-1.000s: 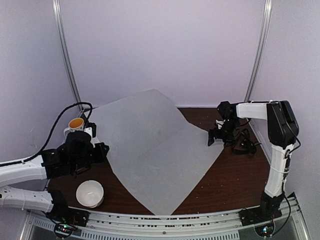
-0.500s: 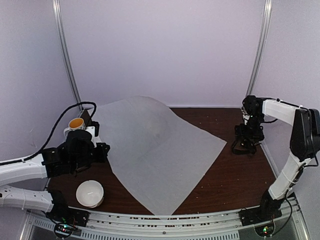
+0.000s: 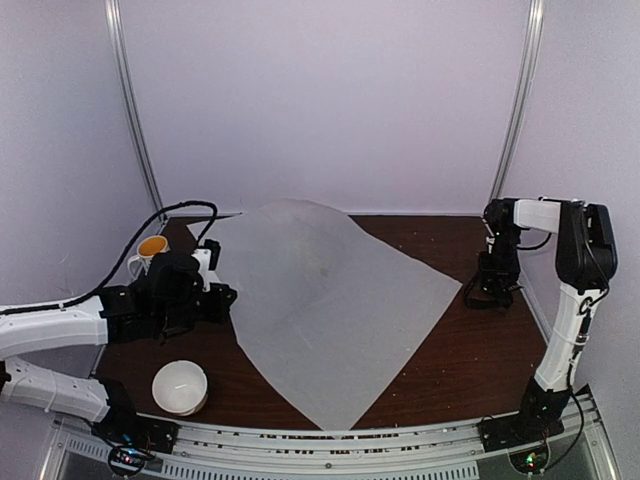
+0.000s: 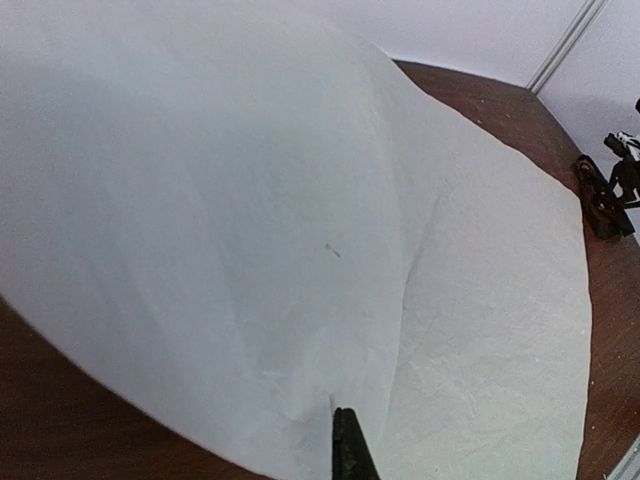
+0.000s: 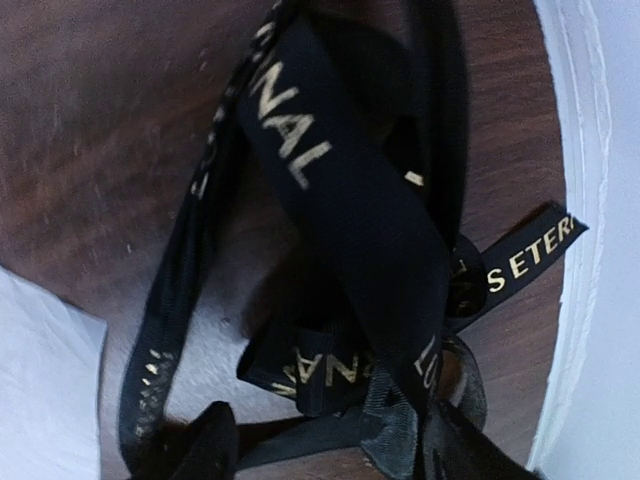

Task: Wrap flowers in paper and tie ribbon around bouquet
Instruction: Unfold the folded wrapping paper at the center of the board, then pick up the ribbon from the corner of the board.

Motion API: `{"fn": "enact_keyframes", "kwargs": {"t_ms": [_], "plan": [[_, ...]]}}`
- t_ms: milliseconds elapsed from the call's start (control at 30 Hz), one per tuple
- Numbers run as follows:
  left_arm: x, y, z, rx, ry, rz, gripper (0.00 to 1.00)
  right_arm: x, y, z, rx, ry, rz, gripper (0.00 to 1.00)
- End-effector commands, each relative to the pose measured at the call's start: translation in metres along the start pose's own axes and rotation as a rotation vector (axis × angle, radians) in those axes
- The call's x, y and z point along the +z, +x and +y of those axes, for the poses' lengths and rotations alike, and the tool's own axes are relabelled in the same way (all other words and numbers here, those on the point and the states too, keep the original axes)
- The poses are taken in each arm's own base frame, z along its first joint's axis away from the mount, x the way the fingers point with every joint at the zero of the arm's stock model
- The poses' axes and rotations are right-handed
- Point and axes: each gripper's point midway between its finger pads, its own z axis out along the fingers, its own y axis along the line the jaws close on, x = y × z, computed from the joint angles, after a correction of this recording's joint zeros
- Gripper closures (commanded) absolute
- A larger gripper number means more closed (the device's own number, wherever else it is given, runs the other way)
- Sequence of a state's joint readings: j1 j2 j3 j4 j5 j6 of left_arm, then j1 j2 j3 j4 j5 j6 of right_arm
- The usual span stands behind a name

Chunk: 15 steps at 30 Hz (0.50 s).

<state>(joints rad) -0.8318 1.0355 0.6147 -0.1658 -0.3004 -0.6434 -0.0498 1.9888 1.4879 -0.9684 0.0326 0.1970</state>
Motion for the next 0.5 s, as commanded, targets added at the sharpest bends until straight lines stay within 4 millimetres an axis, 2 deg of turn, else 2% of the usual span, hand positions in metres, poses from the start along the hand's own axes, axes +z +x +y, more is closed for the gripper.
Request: {"fn": "enact_keyframes", "kwargs": {"t_ms": [0, 67, 167, 233, 333, 367, 467], "plan": [[0.009, -0.014, -0.026, -0.008, 0.107, -0.024, 1.00, -0.001, 0.008, -0.003, -0.003, 0.008, -0.005, 0.55], [0.012, -0.012, -0.030, 0.000, 0.120, -0.015, 1.00, 0.002, 0.015, -0.006, -0.010, 0.023, 0.006, 0.69], [0.012, -0.014, -0.032, 0.021, 0.127, -0.022, 1.00, 0.003, 0.021, -0.014, -0.006, 0.053, 0.011, 0.83], [0.011, -0.017, -0.032, 0.030, 0.127, -0.033, 1.00, 0.000, 0.024, -0.017, 0.015, 0.055, 0.004, 1.00], [0.011, -0.021, -0.035, 0.052, 0.138, -0.051, 1.00, -0.012, 0.032, -0.022, 0.047, 0.048, -0.021, 1.00], [0.013, -0.021, -0.037, 0.060, 0.143, -0.054, 1.00, -0.016, 0.041, -0.022, 0.056, 0.041, -0.024, 1.00], [0.026, -0.021, -0.046, 0.086, 0.168, -0.048, 1.00, -0.040, 0.059, -0.022, 0.104, -0.022, -0.097, 1.00]]}}
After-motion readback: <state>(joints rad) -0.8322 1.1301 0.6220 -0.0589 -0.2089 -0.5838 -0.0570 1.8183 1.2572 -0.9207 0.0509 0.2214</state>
